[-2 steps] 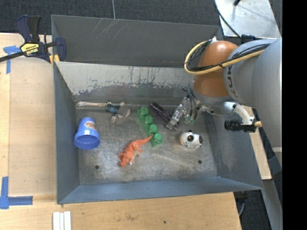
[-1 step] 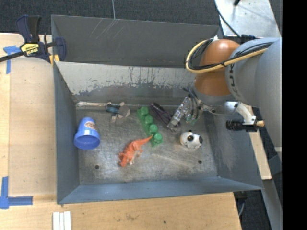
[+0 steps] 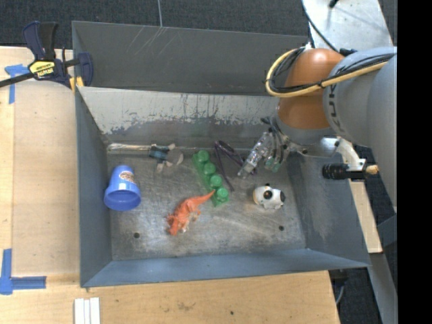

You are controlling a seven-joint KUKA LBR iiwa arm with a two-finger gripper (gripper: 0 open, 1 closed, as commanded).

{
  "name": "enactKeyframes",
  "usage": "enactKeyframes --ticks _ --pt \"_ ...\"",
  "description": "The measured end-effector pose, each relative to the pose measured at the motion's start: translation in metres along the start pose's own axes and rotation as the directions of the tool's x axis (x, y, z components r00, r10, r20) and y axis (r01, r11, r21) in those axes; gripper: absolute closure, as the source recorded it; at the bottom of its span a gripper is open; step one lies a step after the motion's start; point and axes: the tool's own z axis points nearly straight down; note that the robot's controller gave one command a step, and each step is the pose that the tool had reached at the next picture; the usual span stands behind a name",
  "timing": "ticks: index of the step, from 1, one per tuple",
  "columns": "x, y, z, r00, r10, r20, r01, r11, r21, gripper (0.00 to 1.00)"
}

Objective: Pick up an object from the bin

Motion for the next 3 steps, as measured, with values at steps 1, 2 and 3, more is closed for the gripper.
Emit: enactKeyframes --ticks 1,2,3 --pt "-0.002 0.001 -0.014 1.000 -0.001 0.006 0.001 1.000 -0.004 1.00" --pt "-0.002 0.001 -0.020 1.000 -0.001 0.007 0.001 1.000 -0.005 1.00" --pt "-0.002 0.001 -0.025 1.000 -0.002 0.004 0.002 1.000 -0.003 1.00"
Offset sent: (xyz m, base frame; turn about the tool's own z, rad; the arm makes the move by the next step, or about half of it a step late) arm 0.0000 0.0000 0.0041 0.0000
